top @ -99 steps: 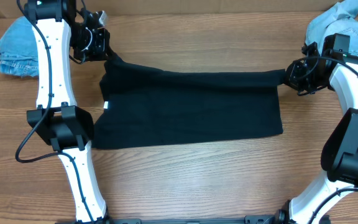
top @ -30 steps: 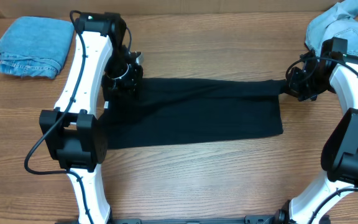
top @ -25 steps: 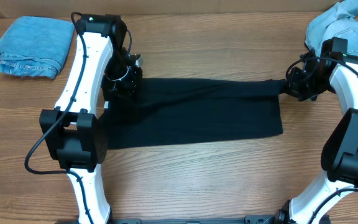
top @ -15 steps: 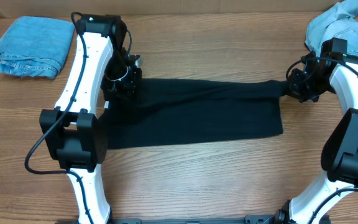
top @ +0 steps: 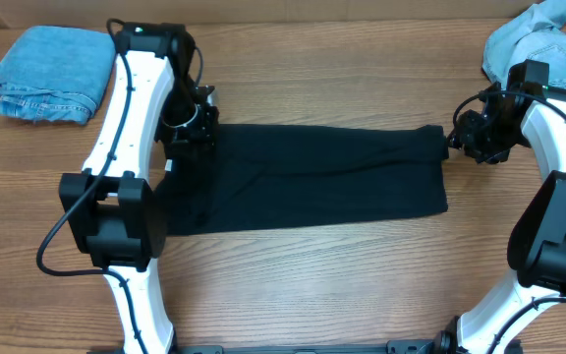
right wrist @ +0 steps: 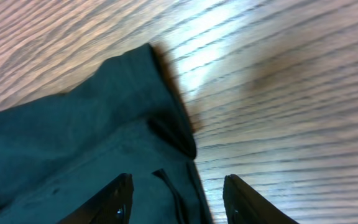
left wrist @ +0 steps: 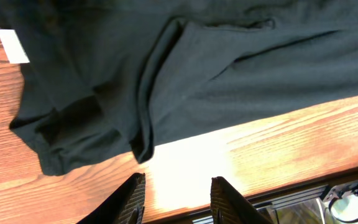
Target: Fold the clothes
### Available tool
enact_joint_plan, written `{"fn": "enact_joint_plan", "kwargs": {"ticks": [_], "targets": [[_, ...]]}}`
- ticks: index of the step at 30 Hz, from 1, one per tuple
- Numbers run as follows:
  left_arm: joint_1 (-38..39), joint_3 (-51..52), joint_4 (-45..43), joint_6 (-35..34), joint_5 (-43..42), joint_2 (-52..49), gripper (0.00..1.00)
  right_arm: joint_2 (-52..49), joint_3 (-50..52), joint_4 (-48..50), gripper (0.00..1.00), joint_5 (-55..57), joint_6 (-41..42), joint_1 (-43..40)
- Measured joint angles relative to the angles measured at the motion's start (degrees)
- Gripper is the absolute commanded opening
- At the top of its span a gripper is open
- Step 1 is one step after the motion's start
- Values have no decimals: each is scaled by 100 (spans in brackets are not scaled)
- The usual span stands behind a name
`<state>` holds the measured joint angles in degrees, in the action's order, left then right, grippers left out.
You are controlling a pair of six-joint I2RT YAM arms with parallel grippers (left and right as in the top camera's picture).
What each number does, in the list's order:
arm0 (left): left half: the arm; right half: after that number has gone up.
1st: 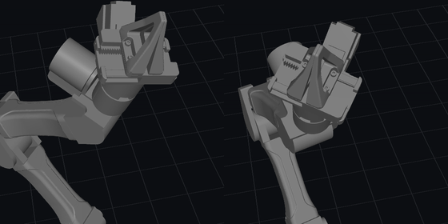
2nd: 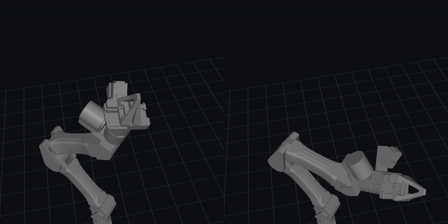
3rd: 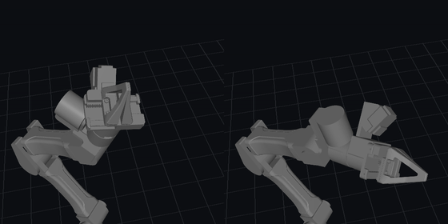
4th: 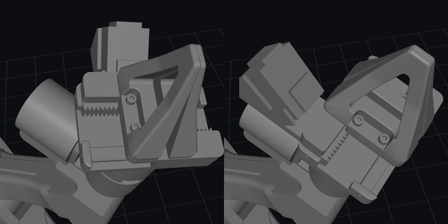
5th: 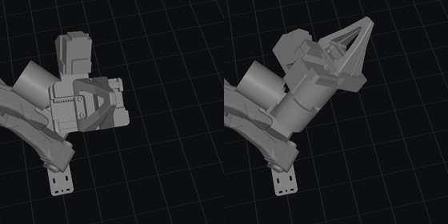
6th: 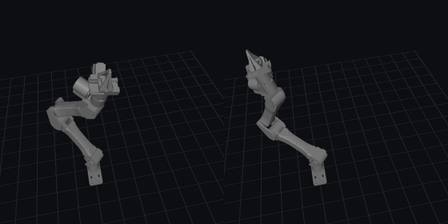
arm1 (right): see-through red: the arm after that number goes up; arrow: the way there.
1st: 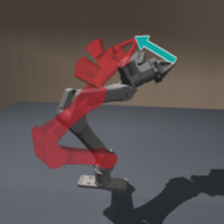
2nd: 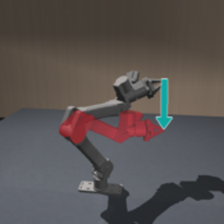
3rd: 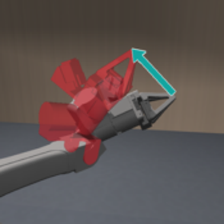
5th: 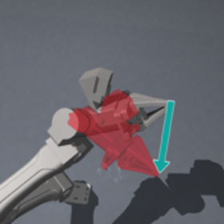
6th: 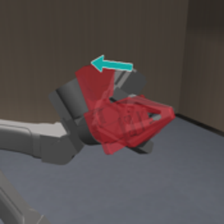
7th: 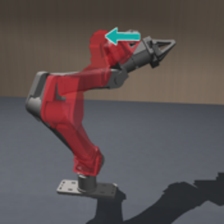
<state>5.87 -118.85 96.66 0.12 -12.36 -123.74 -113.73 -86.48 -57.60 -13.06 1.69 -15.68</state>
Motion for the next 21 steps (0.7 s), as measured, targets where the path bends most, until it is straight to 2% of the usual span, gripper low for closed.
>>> {"fn": "enact_joint_plan", "kwargs": {"ticks": [3,4,5,6,10,17,21], "targets": [[-118,0,-4,4,-103,0,39,0,0,72,39,-24,11,0],[-166,0,-46,13,-229,0,41,0,0,166,25,-81,15,0],[-192,0,-125,33,-361,0,43,0,0,271,18,-192,26,0],[-216,0,-205,52,-461,0,44,0,-2,369,15,-302,-2,0],[-210,2,-688,72,-789,0,45,0,-11,927,16,-1027,52,35],[238,39,-1720,17,-1078,0,49,-20,-22,1331,16,-1405,212,527],[527,76,-1805,-55,-927,0,49,-184,-48,1397,7,-1403,251,881]]}}
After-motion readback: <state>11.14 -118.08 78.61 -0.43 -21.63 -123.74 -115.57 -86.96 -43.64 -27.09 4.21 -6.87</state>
